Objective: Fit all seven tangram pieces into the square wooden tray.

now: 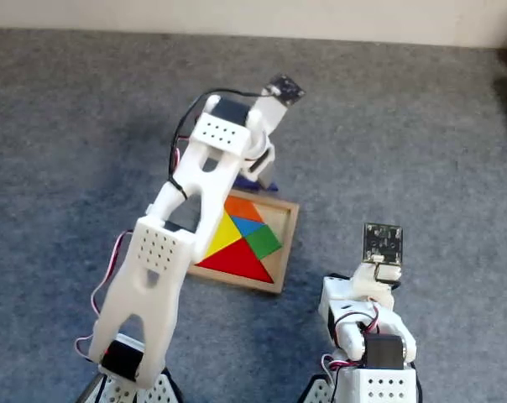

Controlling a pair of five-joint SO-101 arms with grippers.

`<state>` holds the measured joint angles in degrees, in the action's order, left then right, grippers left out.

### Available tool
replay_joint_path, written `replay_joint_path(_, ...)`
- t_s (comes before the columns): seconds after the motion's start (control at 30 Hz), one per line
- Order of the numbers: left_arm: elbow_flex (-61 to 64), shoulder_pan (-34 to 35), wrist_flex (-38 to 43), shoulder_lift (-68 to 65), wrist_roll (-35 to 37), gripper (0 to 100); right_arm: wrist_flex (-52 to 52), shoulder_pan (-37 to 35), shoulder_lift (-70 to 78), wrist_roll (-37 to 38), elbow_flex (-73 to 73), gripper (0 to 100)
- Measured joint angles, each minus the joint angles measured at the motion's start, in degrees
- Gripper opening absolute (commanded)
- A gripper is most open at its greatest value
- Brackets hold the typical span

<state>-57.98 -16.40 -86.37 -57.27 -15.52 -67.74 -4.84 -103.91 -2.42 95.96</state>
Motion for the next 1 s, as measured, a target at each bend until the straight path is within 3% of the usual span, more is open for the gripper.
replay_joint_path(0.57,-7.47,-0.44,0.44,-7.65,-19.34,25,0.0,0.0,0.0,0.0,0.0,1.2)
replay_joint_path(1.0,-8.18,-1.49,-0.09,-8.44,-20.92,21,0.0,0.0,0.0,0.0,0.0,1.2)
